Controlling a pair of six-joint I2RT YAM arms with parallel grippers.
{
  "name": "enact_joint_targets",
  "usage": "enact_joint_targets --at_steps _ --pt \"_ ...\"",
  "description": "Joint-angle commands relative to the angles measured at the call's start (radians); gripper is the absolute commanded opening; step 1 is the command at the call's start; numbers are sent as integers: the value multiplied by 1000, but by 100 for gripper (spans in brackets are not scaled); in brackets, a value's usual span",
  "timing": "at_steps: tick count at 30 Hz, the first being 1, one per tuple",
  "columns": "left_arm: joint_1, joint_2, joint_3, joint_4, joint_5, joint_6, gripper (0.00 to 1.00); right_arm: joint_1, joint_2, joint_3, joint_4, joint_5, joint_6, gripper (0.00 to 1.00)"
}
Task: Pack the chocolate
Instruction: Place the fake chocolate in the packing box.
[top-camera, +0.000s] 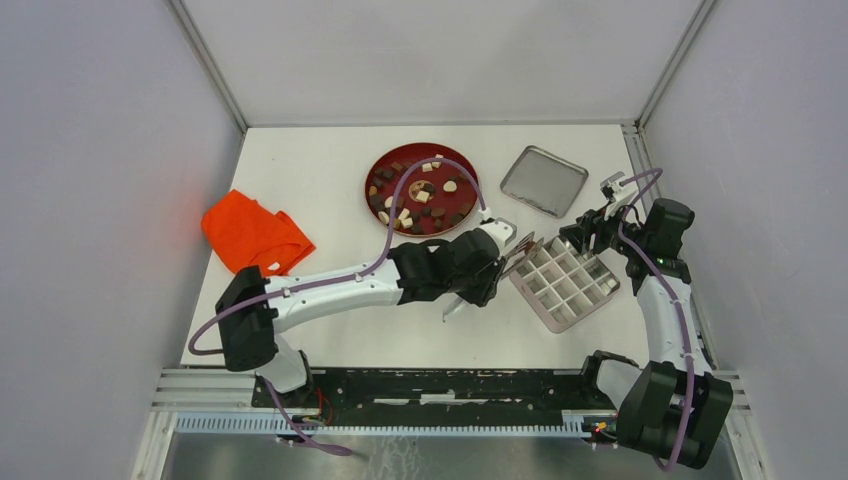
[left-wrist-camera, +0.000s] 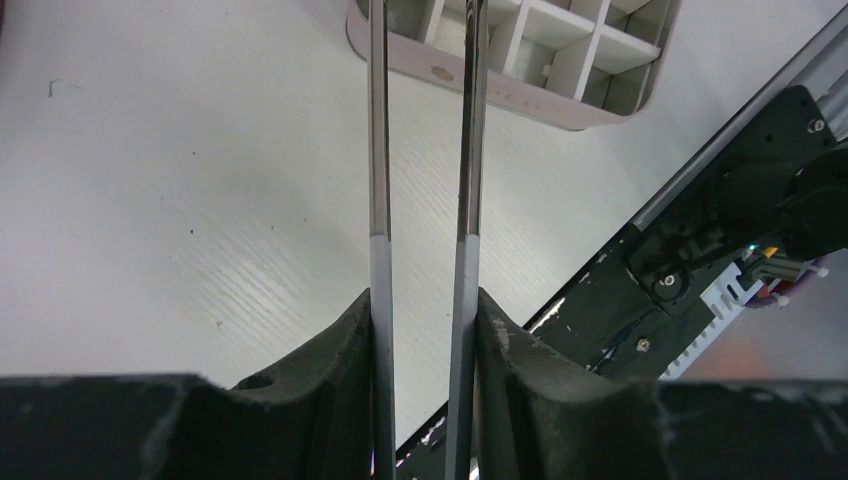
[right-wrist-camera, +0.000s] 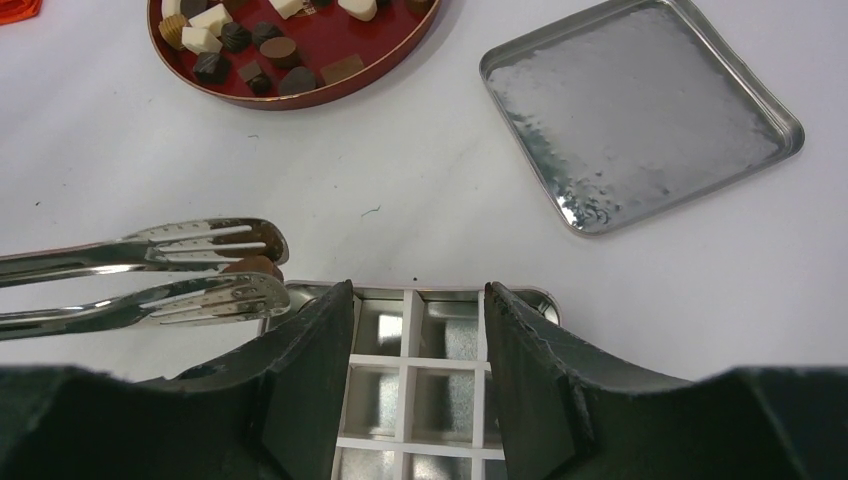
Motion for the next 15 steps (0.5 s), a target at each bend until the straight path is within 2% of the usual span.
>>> enact_joint_targets --at_steps 1,15 --pt "-1 22 17 -10 28 -26 13 1 -3 32 16 -5 -4 57" --pt "7 130 89 -20 25 9 15 2 -1 31 15 -27 -2 57"
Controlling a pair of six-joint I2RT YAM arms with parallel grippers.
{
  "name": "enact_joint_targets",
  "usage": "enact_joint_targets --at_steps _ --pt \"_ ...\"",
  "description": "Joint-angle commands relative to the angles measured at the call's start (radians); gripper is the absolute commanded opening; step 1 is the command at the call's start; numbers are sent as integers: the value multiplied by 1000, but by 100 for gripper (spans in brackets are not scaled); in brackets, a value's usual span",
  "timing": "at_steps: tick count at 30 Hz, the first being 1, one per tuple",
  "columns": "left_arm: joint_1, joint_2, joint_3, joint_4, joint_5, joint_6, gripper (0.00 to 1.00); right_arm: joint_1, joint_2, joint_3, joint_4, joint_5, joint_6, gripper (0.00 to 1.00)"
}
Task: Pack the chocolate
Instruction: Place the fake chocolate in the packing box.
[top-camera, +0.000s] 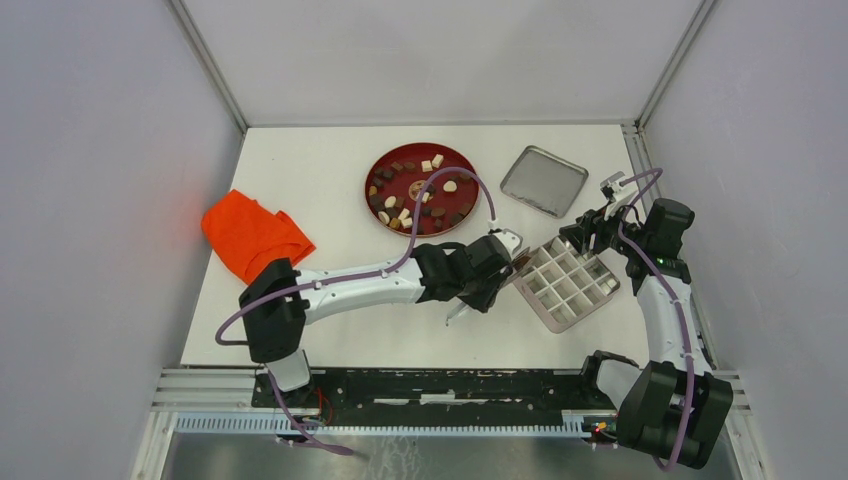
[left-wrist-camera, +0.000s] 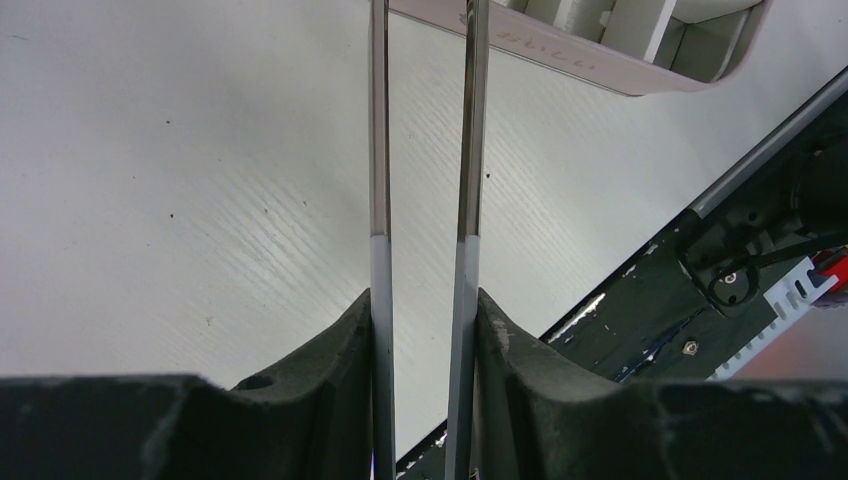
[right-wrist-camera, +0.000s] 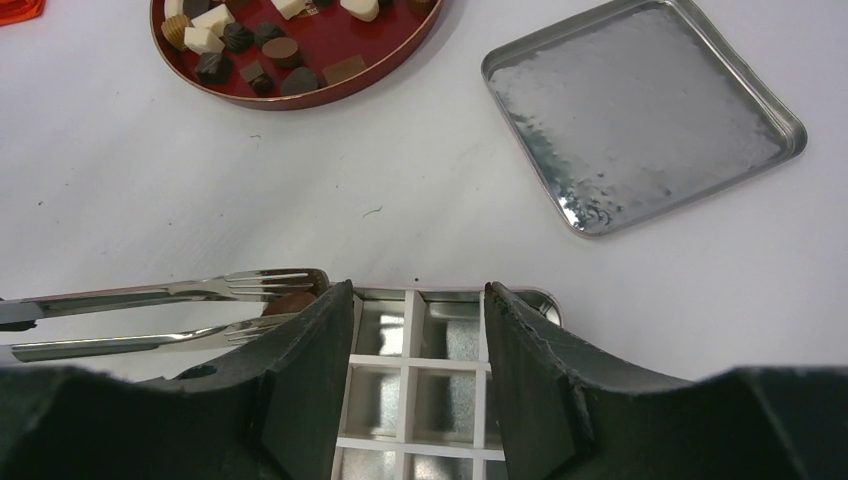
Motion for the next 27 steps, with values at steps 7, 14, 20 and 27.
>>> enact_joint_targets --at_steps 7,14,20,27 --pt "11 20 63 21 11 10 20 2 0 31 15 -35 -3 57" --pt "13 28 66 9 1 10 27 2 2 29 18 -50 0 57" --pt "13 31 75 2 -2 12 33 2 3 29 20 -54 2 57" --pt "13 32 77 0 1 10 36 1 7 27 20 -59 3 57"
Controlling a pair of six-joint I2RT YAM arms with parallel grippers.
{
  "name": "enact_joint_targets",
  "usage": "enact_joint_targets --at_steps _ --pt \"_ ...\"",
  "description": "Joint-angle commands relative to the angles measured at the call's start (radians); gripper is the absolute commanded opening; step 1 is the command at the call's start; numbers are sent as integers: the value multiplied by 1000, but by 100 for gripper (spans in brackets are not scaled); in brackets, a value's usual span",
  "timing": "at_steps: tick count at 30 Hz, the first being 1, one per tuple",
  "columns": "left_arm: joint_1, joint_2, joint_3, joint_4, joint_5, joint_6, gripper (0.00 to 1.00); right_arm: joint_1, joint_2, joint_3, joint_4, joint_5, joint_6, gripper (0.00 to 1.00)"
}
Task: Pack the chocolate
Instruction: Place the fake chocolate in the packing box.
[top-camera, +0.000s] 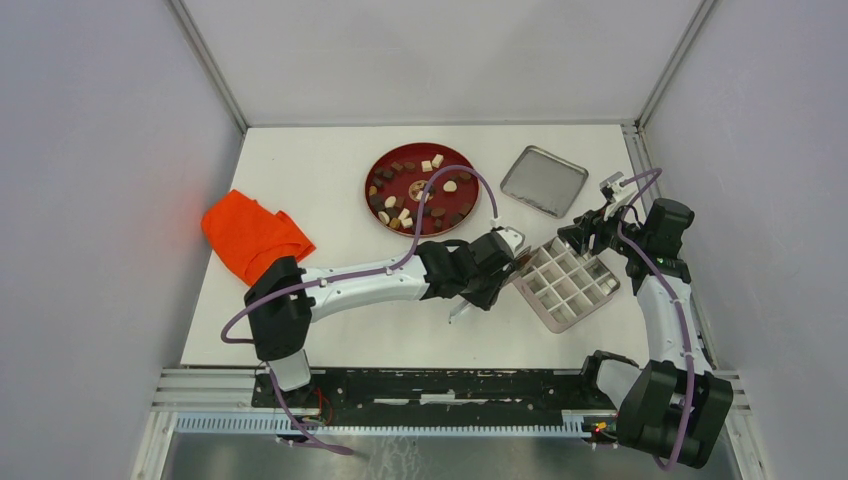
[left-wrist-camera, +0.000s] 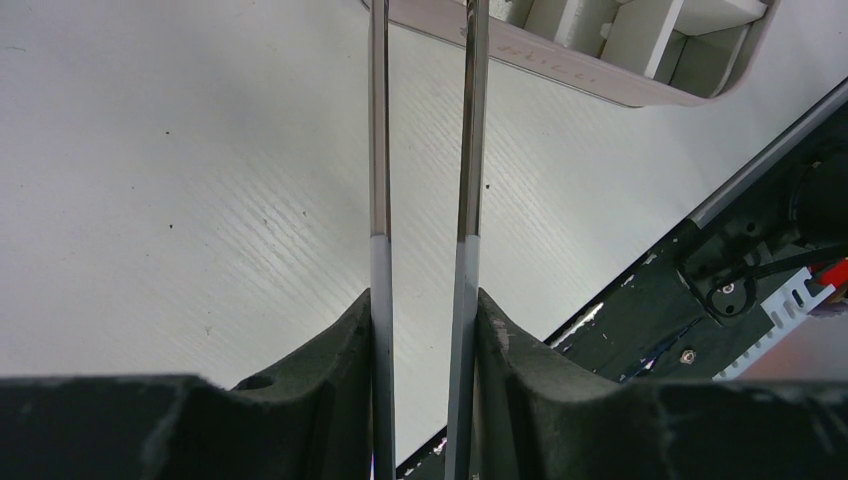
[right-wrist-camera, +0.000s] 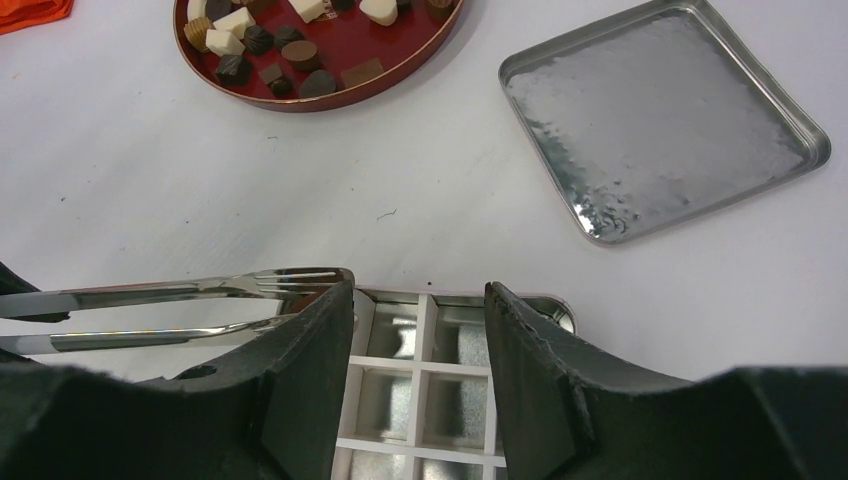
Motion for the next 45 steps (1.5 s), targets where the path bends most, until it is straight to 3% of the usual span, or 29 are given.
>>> enact_joint_targets --at_steps 1,31,45 --pt "4 1 48 10 -8 10 36 2 5 27 21 -22 3 57" --pt "4 -1 52 -2 -11 4 43 1 4 27 21 -30 4 57" --pt "33 -170 -19 108 0 -38 39 2 4 27 22 -36 3 57"
